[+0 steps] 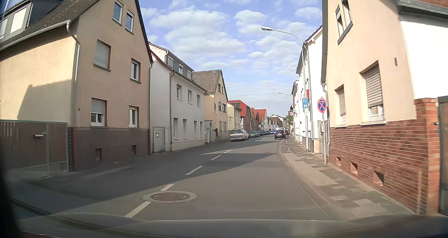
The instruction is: Follow the waypoints while adhering to traffic rules and regulations
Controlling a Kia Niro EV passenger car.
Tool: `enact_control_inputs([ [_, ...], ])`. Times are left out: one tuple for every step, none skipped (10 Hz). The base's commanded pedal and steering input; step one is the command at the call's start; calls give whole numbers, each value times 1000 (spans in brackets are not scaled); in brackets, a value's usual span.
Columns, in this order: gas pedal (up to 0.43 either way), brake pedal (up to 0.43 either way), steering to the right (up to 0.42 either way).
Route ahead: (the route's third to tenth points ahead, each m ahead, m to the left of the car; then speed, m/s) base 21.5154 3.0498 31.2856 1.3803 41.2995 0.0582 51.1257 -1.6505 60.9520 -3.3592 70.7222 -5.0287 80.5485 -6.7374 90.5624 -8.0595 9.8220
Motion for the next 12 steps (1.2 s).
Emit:
enact_control_inputs([
  [157,18,18],
  [157,18,17],
  [157,18,17],
  [157,18,18],
  [157,18,17],
  [157,12,17],
  [157,18,17],
  [157,18,17],
  [157,12,17],
  [157,18,17],
  [157,12,18],
  [157,12,17],
])
